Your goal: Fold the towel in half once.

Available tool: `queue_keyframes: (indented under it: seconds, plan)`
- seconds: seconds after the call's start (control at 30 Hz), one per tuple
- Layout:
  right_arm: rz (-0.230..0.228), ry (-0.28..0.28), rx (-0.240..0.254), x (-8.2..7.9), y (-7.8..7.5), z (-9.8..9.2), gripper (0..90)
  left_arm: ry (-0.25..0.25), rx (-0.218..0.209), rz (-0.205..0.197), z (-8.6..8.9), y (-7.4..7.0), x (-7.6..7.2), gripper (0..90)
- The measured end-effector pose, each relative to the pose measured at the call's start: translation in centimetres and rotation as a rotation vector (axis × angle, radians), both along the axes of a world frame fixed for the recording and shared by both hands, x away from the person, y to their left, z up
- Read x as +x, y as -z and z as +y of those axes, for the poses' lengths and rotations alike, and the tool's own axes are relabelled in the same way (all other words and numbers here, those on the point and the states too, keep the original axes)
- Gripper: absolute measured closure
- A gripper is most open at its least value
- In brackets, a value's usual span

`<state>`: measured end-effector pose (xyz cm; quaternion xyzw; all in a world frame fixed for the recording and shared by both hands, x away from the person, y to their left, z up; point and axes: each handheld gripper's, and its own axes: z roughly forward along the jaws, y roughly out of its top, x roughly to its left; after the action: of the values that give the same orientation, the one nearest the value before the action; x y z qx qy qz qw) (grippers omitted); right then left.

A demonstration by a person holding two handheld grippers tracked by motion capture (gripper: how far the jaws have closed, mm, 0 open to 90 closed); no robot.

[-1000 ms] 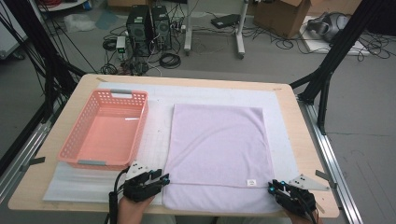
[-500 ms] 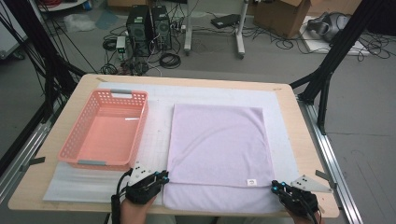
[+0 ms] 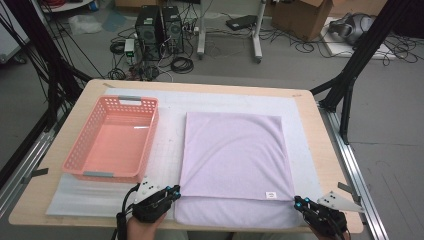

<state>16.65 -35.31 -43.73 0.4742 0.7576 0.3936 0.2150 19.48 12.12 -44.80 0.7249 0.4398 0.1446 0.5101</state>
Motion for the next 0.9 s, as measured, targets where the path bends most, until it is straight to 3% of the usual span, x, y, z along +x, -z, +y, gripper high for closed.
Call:
queue_keyframes:
  seconds: [0.17,0.3,0.37,0.57,0.63,0.7,0.9]
  plan:
    - [-0.002,0.014,0.019,-1.5,-0.5,-0.8,90.0,0.02,-0.015,0.003,0.0,-0.3,-1.0,87.7]
    - [0.004,0.032,0.044,-1.3,-0.1,-1.2,88.1,0.022,-0.007,0.003,-0.4,-0.1,-0.9,87.7]
    - [0.01,0.05,0.058,-0.8,0.0,-1.1,80.7,0.018,-0.01,0.003,-0.3,-0.1,-0.9,87.6]
    - [0.031,0.061,0.041,2.2,0.7,0.2,71.0,0.008,-0.028,0.009,0.1,-0.1,-0.7,87.5]
    - [0.054,0.065,0.068,3.3,1.0,0.4,66.8,0.008,-0.032,0.011,0.0,0.0,-0.8,87.5]
    - [0.076,0.07,0.068,4.1,1.3,0.8,68.7,0.009,-0.032,0.012,0.0,0.0,-0.7,87.5]
    - [0.056,0.048,0.039,4.3,1.5,1.4,84.9,0.006,-0.037,0.019,0.2,0.2,-0.6,87.4]
